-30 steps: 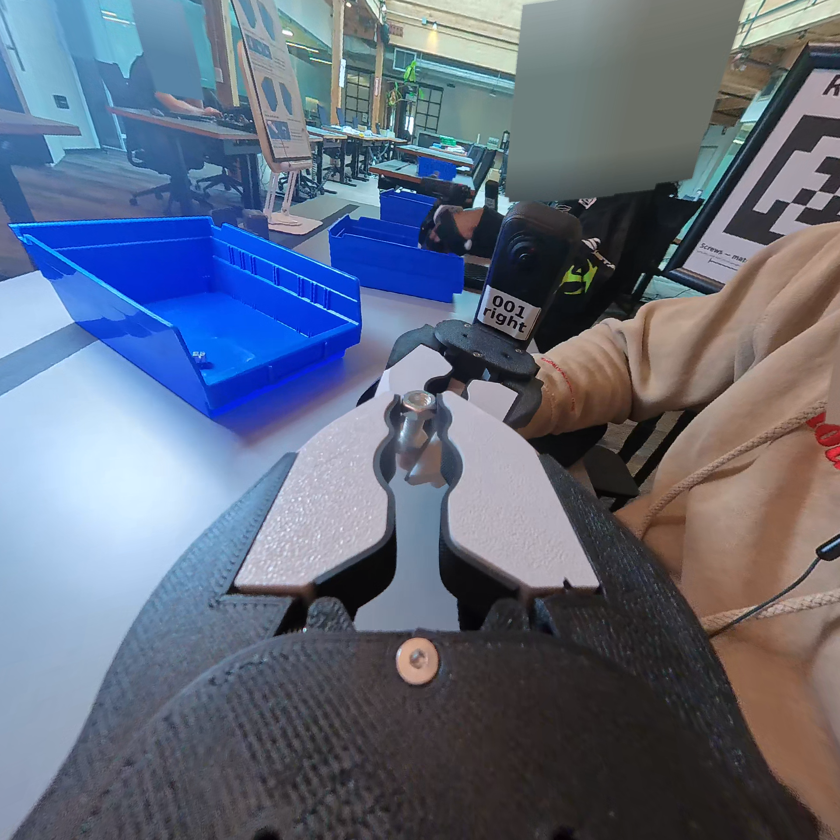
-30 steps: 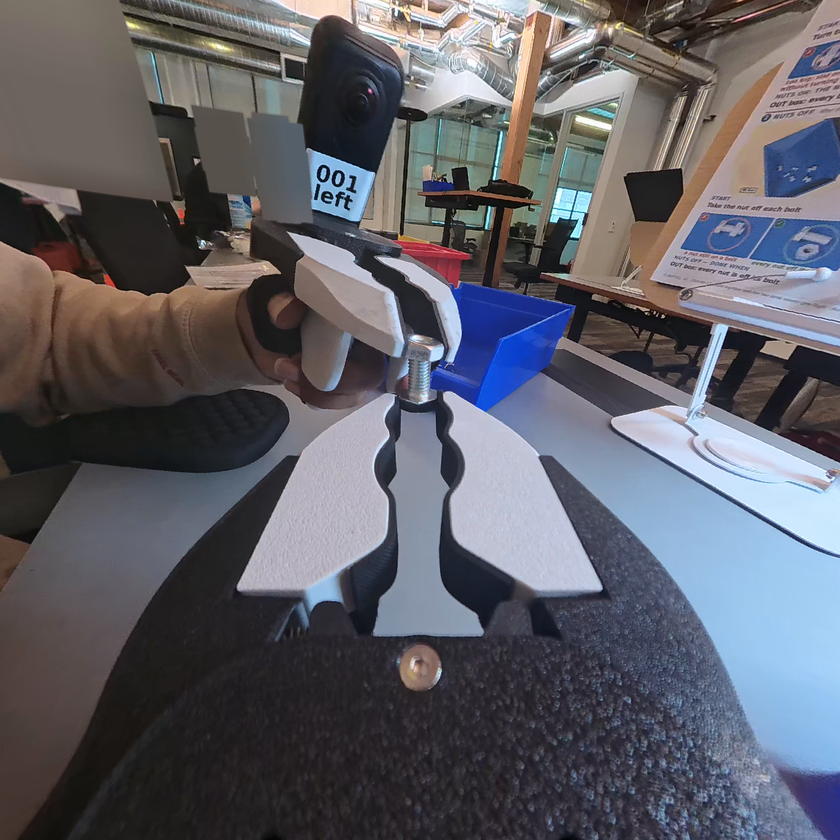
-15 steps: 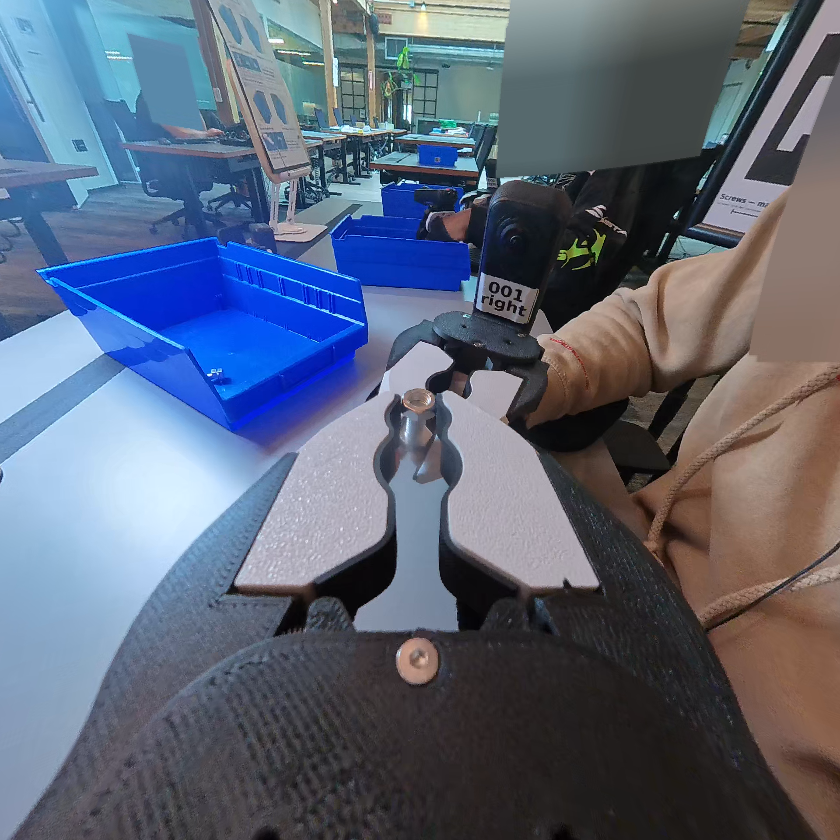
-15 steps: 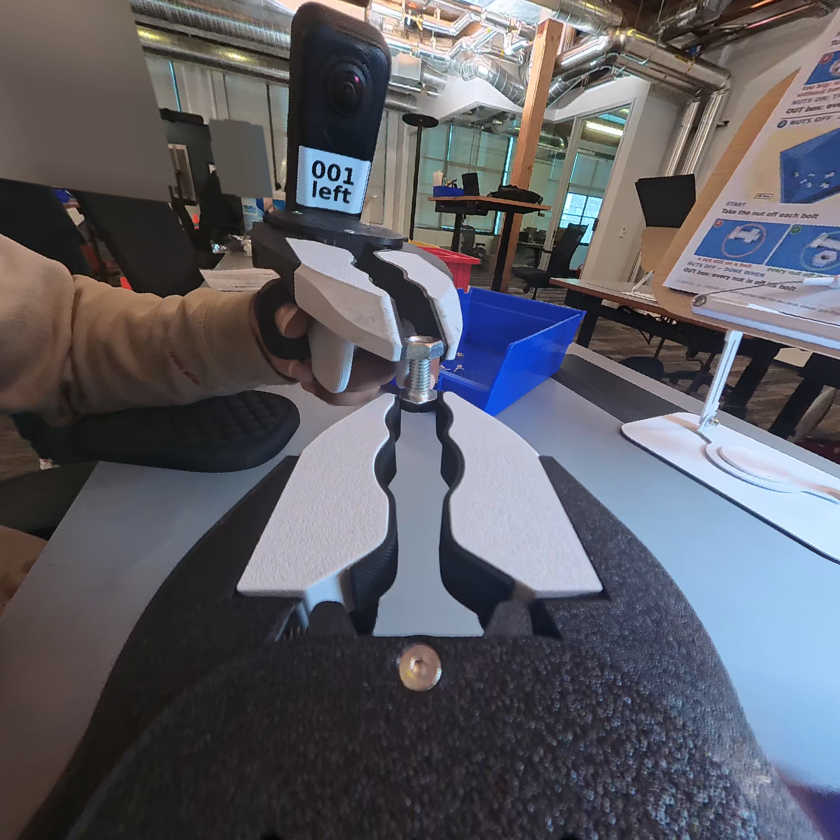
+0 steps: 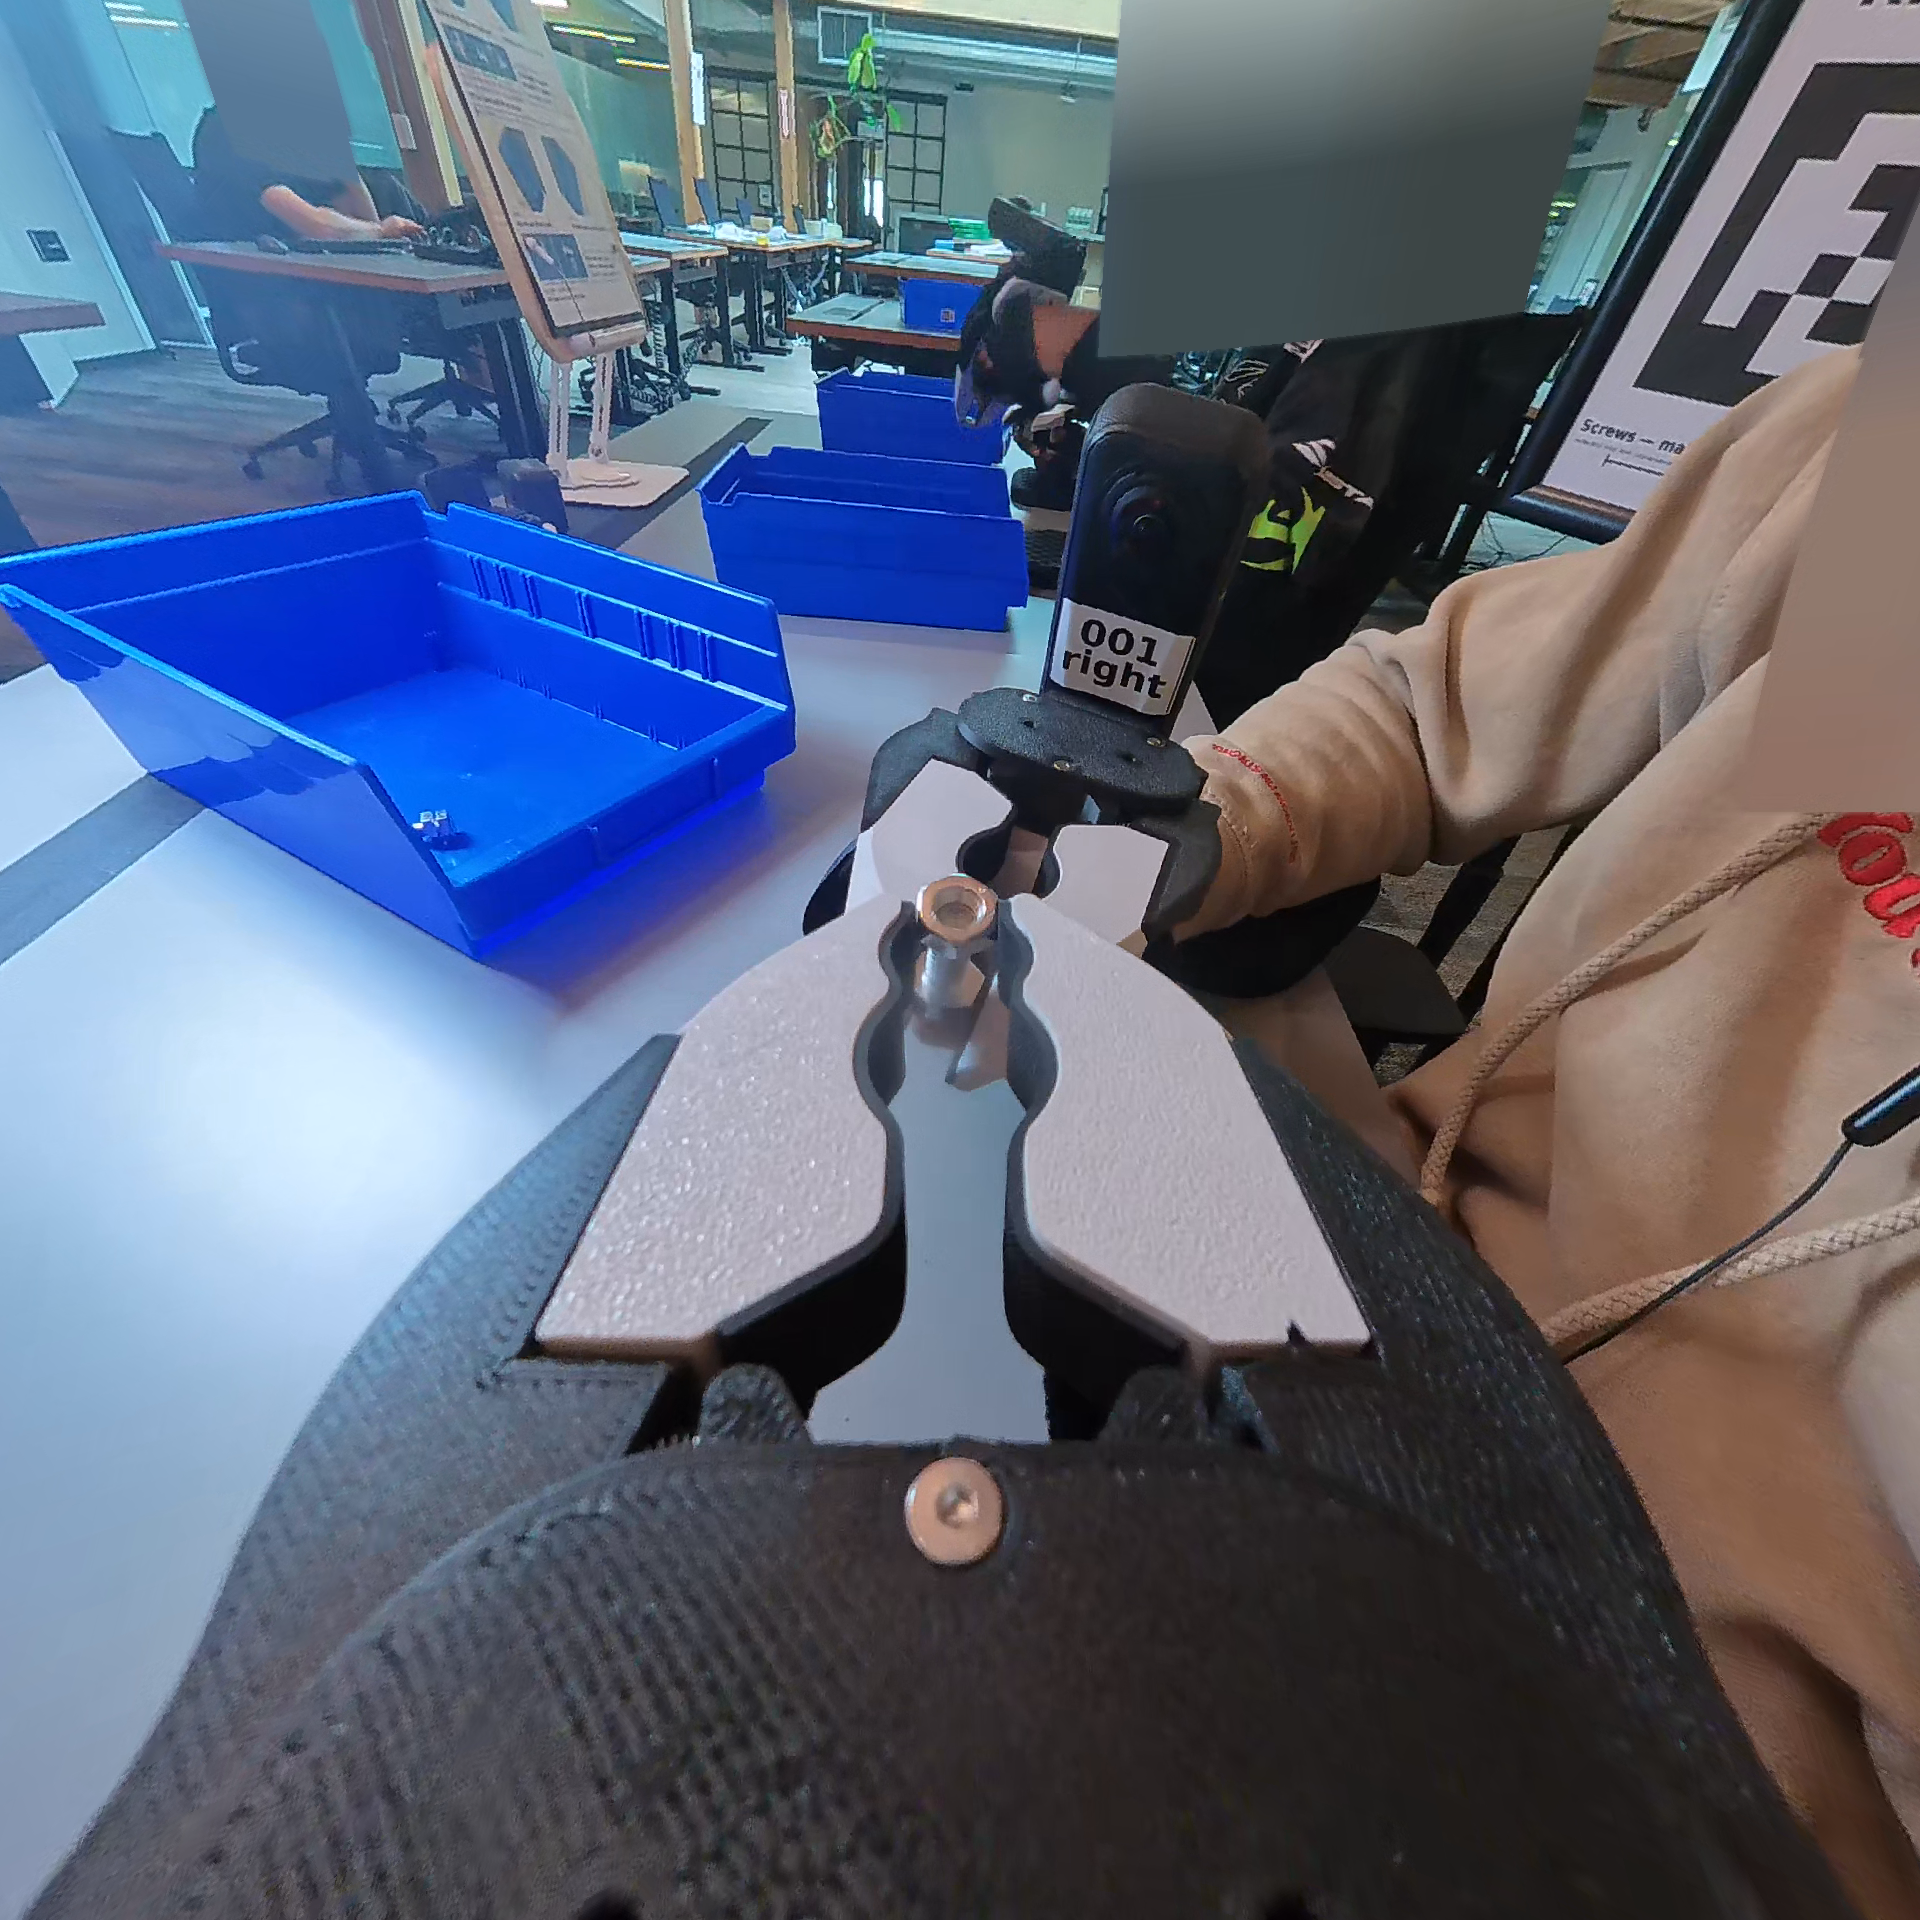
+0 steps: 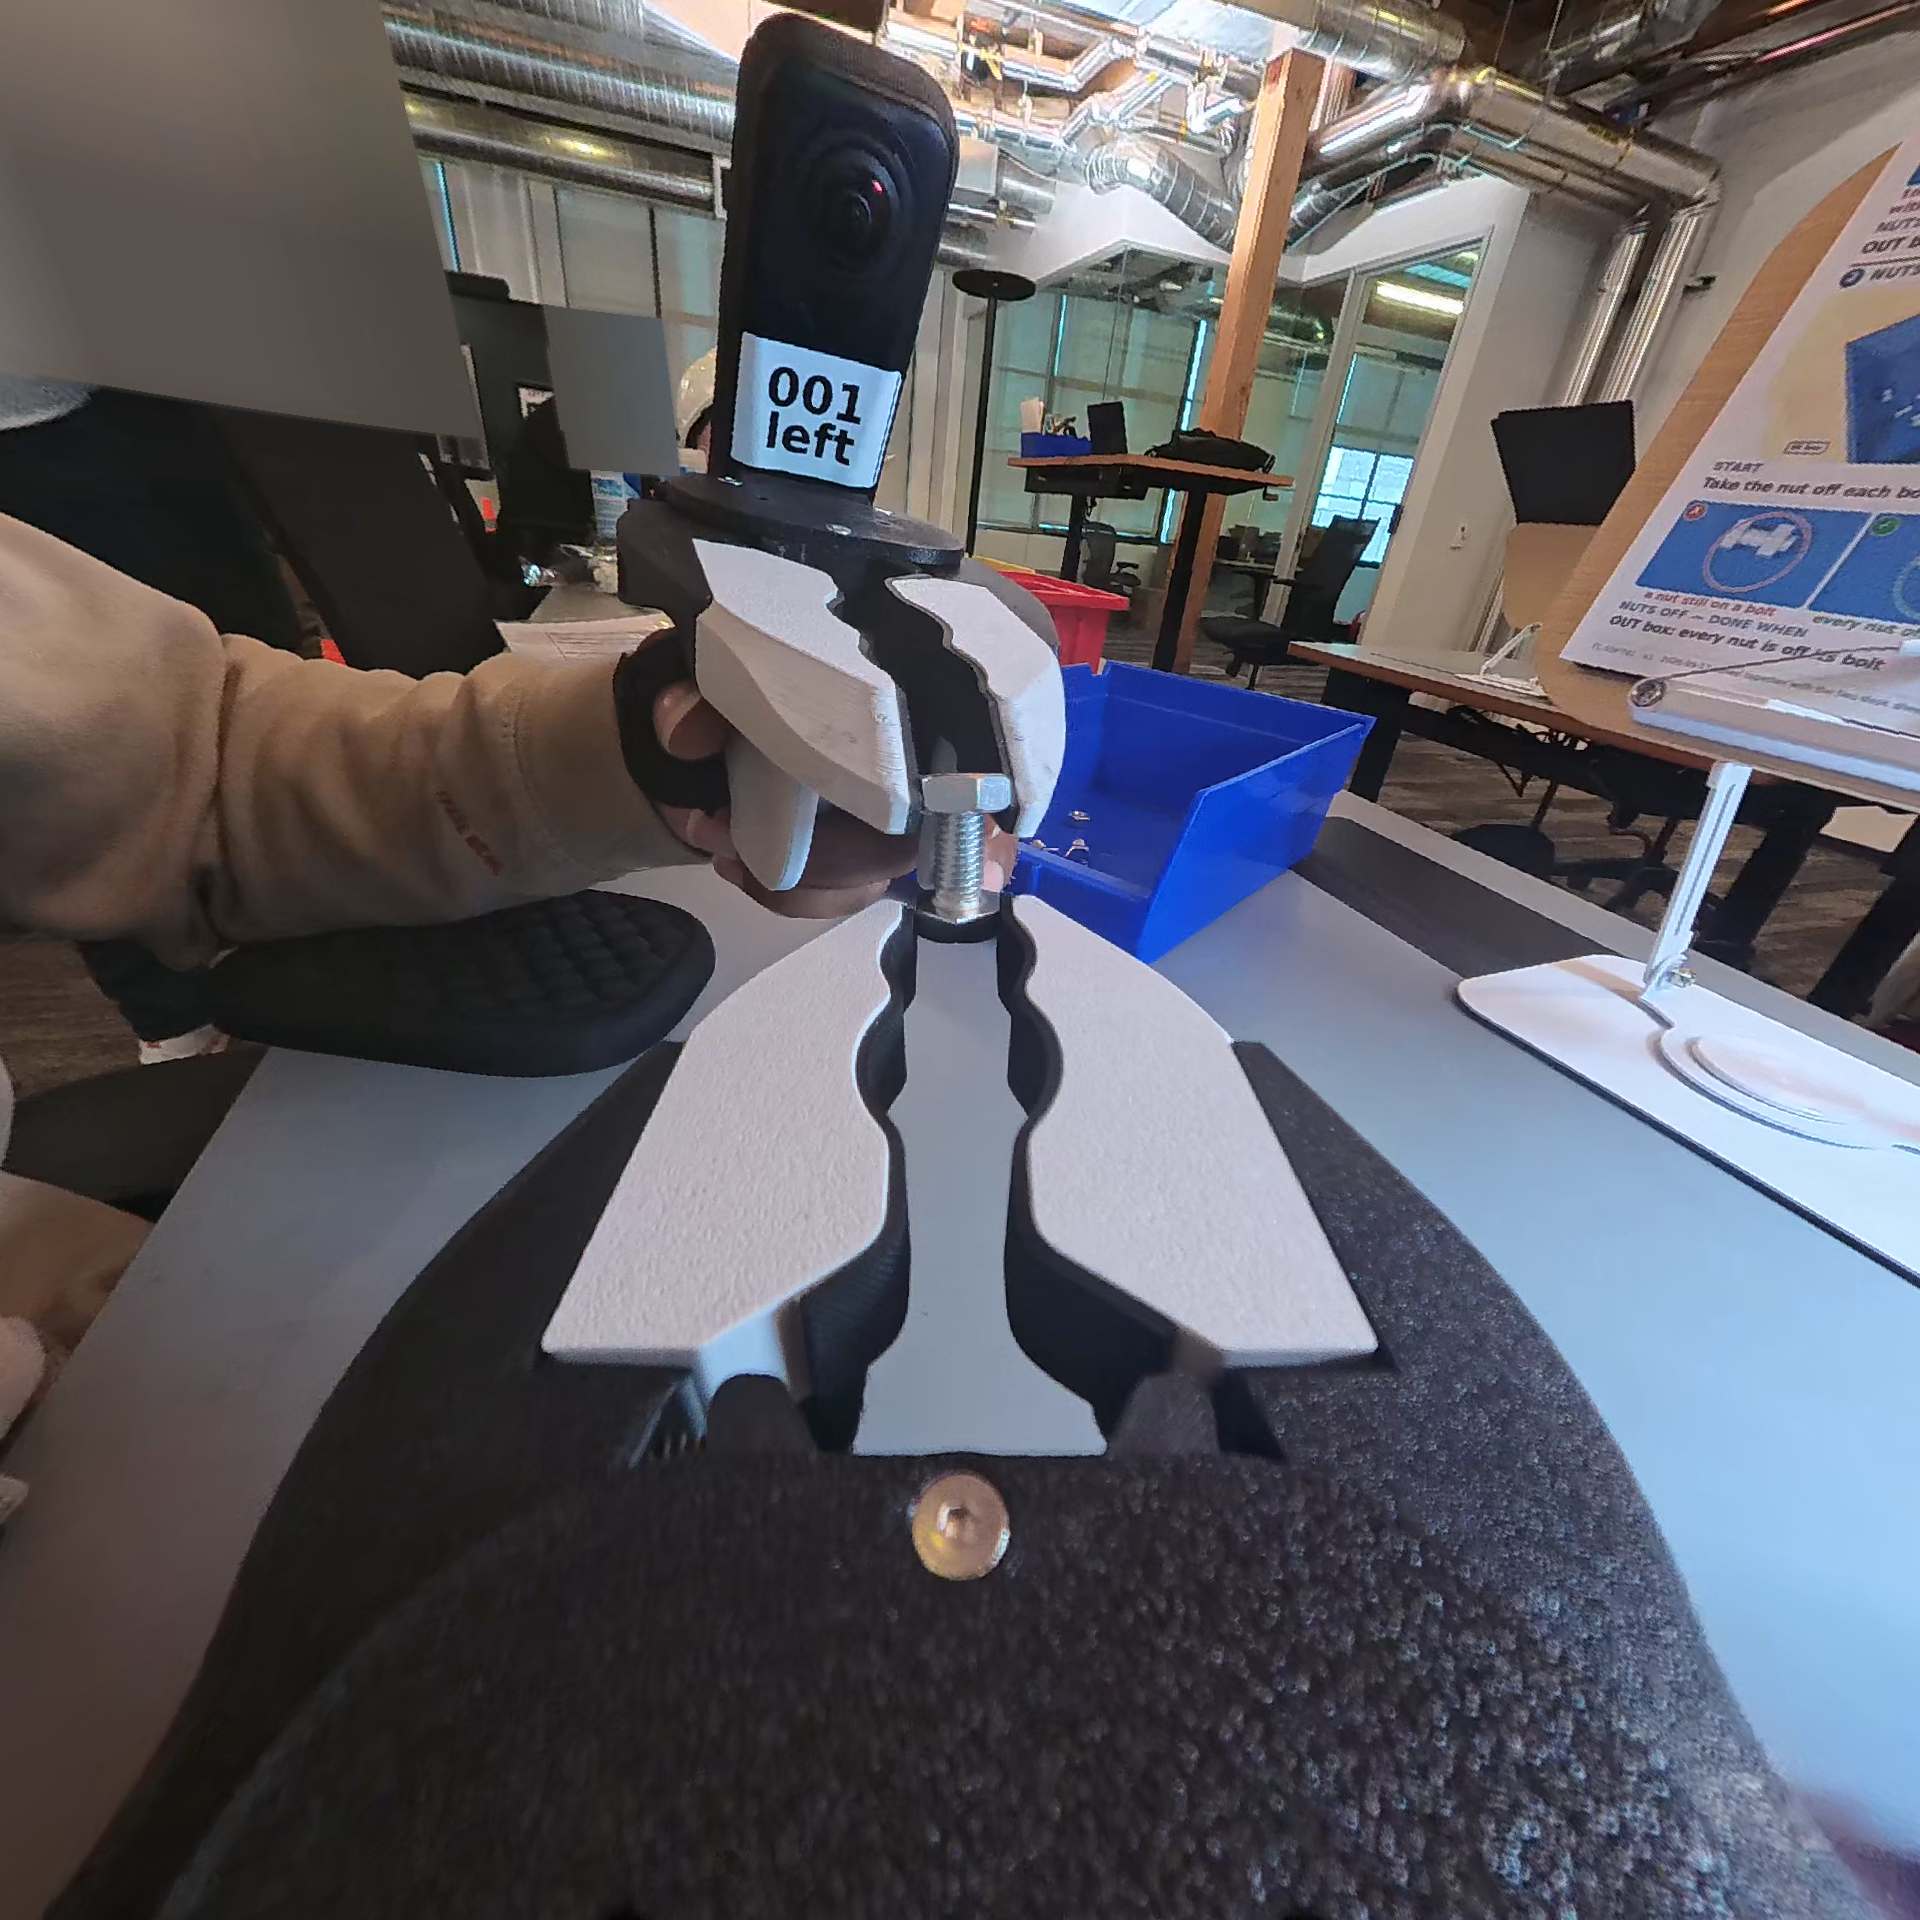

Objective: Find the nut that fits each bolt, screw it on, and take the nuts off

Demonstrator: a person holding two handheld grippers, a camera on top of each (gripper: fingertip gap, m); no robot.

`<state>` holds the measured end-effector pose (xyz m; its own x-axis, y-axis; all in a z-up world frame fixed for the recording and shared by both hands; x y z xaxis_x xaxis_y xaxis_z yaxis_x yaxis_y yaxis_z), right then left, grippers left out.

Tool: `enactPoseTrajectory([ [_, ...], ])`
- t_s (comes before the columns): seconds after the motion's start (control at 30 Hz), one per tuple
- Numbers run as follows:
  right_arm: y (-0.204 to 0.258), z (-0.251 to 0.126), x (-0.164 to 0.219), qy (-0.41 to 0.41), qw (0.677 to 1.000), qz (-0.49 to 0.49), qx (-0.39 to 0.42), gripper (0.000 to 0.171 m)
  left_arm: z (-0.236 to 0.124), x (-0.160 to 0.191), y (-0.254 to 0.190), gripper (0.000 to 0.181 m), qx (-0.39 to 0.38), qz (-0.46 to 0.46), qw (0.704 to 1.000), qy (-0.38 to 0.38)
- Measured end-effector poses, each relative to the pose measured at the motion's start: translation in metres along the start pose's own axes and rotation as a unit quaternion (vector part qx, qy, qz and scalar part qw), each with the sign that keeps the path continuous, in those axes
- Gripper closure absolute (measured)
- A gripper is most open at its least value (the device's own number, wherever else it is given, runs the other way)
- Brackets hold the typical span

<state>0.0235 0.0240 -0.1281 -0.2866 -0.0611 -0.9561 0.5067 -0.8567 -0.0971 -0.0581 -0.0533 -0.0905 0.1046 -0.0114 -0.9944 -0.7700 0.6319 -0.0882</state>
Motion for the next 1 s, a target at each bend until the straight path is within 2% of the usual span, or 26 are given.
enactPoseTrajectory([
  [1.0, 0.0016, 0.001, 0.003, 0.006, 1.0, 0.004, -0.002, 0.157, -0.0009, 0.0006, -0.0004, 0.165, -0.001, 0.012, 1.0, 0.007],
])
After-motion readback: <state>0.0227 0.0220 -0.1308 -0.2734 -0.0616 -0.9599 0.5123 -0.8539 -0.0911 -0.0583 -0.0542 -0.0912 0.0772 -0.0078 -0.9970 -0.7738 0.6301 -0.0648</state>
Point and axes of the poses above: each gripper's, where its closed fingertips meet, z out along the fingers, x out of its underside, y = z × x across the jaws, the point moved 7 cm from there along -z, back along the fingers, and after that the axes turned 12 degrees about -y, right-handed, at the moved point
